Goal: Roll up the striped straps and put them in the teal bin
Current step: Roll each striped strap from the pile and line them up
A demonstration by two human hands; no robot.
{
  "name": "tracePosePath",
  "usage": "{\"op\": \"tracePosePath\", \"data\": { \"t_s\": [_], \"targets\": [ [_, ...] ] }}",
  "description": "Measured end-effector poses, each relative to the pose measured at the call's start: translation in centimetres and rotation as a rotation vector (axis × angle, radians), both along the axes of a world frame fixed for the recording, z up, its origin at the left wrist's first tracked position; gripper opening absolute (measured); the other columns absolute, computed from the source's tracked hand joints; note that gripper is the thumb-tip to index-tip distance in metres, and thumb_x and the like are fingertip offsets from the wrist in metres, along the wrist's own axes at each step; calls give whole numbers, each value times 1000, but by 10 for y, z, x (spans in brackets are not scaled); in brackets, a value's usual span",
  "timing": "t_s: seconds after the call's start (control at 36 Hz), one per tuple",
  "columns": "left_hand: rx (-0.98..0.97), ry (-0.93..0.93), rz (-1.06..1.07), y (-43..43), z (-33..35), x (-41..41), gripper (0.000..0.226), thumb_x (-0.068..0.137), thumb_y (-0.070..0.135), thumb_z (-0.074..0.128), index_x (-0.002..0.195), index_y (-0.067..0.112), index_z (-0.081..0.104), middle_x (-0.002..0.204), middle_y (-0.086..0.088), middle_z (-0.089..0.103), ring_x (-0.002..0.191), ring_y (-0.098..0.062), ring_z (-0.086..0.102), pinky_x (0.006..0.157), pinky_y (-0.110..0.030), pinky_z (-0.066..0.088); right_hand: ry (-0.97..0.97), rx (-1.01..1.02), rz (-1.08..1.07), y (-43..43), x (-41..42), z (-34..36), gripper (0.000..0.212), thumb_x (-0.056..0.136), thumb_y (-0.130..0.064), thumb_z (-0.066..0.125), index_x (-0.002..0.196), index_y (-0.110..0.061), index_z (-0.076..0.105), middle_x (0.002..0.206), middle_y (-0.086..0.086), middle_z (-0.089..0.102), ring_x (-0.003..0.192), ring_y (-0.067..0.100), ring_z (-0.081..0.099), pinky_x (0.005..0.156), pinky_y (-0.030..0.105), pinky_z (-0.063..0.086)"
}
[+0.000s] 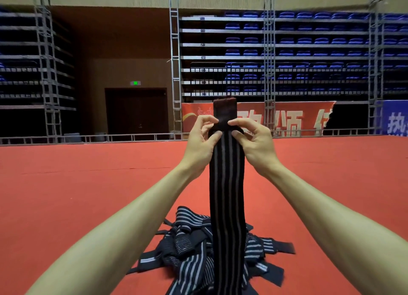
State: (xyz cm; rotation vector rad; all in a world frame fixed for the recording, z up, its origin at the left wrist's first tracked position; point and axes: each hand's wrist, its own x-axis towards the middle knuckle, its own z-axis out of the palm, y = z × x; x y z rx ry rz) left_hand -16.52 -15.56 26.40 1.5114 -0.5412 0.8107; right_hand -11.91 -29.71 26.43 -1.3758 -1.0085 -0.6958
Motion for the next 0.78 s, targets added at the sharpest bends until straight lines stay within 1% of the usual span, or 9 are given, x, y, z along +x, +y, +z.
{"op": "tracePosePath", "data": {
  "t_s": [0.08, 0.14, 0.22, 0.33, 0.42, 0.53, 0.61, 0.69, 0.78],
  "targets": [
    [67, -30, 21, 0, -3, 0, 29, 98, -6, 49, 103, 23, 50, 105, -7, 57, 96, -20, 57, 87, -39, 49, 15, 21, 19, 3, 1, -4, 27, 93, 10, 56, 102, -12, 69, 100, -1, 70, 97, 7, 67, 90, 26, 54],
    [55, -32, 28, 0, -4, 1, 31, 98, -7, 48, 102, 23, 52, 102, -8, 57, 93, -22, 56, 84, -41, 49, 21, 33, 40, 5, 1, -5, 28, 93, 10, 56, 102, -13, 69, 100, 1, 70, 97, 8, 67, 90, 25, 53],
    [38, -51, 52, 0, -4, 2, 33, 97, -8, 47, 100, 25, 53, 97, -12, 58, 86, -24, 55, 76, -40, 47, -5, 16, 51, 7, 1, -6, 30, 94, 8, 57, 105, -18, 67, 102, -8, 70, 101, 5, 66, 91, 21, 51],
    [3, -51, 78, 1, -2, 4, 34, 97, -9, 45, 98, 24, 53, 98, -9, 58, 83, -16, 60, 72, -30, 51, -59, -131, 12, 5, 1, -11, 31, 92, 3, 63, 111, -21, 65, 108, -17, 65, 105, -1, 61, 94, 20, 49],
    [20, -52, 66, 1, -2, 5, 33, 97, -10, 45, 100, 23, 52, 95, -5, 57, 79, -11, 59, 70, -26, 50, -34, -176, 0, 3, 2, -14, 29, 90, 3, 66, 104, -23, 67, 102, -18, 66, 101, 0, 62, 92, 27, 52],
    [39, -48, 36, -1, -8, 5, 34, 98, -5, 47, 107, 27, 51, 107, -10, 57, 95, -21, 60, 88, -41, 52, 20, -114, 18, 3, 1, -13, 33, 87, 7, 66, 99, -24, 69, 100, -13, 69, 98, 4, 66, 89, 27, 54],
    [54, -31, -27, 0, -21, 2, 46, 93, 5, 55, 124, 37, 44, 127, -15, 54, 112, -33, 59, 93, -42, 54, 46, -42, 14, 3, 2, -11, 31, 87, 10, 64, 101, -18, 69, 99, -14, 68, 97, -1, 65, 88, 22, 53],
    [238, -19, -22, 4, -47, 1, 73, 86, 0, 61, 137, 44, 33, 143, -2, 46, 129, -28, 51, 107, -43, 47, 60, 4, -28, 1, 6, -7, 34, 87, 10, 63, 100, -21, 69, 100, -16, 68, 102, 3, 65, 92, 26, 53],
    [440, -12, 27, 7, -76, 2, 87, 82, -13, 61, 145, 34, 23, 149, 12, 32, 142, -11, 35, 120, -35, 29, 86, 28, -32, 0, 8, -4, 33, 87, 10, 63, 103, -18, 69, 100, -14, 68, 100, 1, 65, 91, 24, 53]
  ]
}}
